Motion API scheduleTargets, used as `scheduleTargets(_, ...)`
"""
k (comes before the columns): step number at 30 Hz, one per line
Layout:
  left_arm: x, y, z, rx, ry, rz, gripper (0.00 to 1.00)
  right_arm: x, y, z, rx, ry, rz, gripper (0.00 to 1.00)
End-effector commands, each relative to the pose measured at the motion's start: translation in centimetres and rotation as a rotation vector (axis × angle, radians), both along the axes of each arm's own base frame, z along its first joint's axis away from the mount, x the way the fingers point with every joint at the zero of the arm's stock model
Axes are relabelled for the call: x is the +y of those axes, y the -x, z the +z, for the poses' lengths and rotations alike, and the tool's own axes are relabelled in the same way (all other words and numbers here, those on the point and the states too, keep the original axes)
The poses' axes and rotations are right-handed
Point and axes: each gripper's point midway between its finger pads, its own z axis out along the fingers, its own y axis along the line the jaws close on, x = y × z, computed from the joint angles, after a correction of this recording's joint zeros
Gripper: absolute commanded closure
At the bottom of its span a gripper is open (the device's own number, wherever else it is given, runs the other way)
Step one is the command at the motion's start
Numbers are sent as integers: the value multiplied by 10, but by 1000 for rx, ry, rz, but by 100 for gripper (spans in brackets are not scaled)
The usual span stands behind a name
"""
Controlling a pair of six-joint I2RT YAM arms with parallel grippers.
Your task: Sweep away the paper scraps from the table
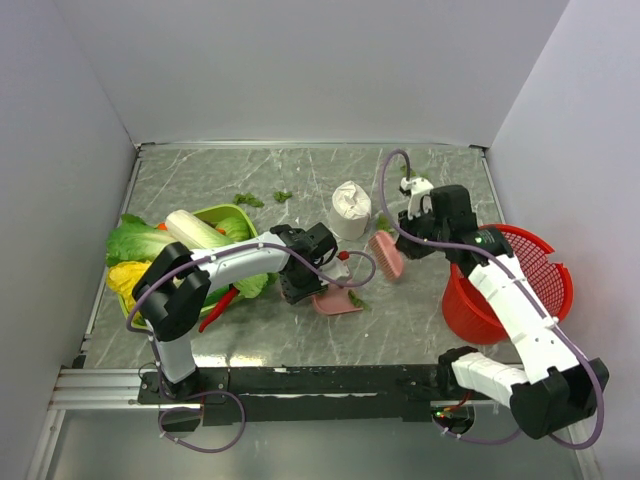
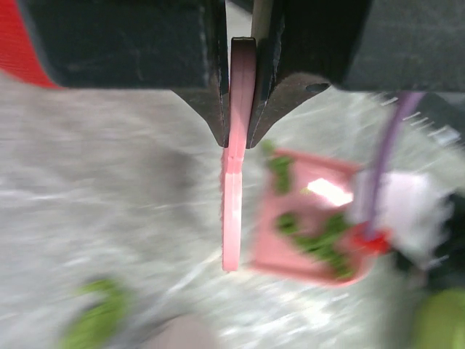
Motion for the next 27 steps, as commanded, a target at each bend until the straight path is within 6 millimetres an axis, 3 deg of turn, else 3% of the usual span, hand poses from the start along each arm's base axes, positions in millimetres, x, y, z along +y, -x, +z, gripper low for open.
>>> scheduleTargets(1,-9,-1,12,-6,36,74,99,-41,-49,34,-225,247,-61,100)
scheduleTargets(3,-12,-1,12,-8,56,72,99,-47,-64,45,-307,318,-33,100)
scheduleTargets(9,-10,-6,8,-46,56,53,94,-65,-103,49,-396,465,-26,100)
scheduleTargets(16,-6,-7,5,-62,48,67,82,-60,-141,27,-421,576,134,100)
scheduleTargets(20,-4,-5,3,-67,53,70,64,-49,-148,11,-445,614,288,100)
scheduleTargets(27,4,-5,-2,-90,58,63,55,-38,-139,-19,-394,627,424,100)
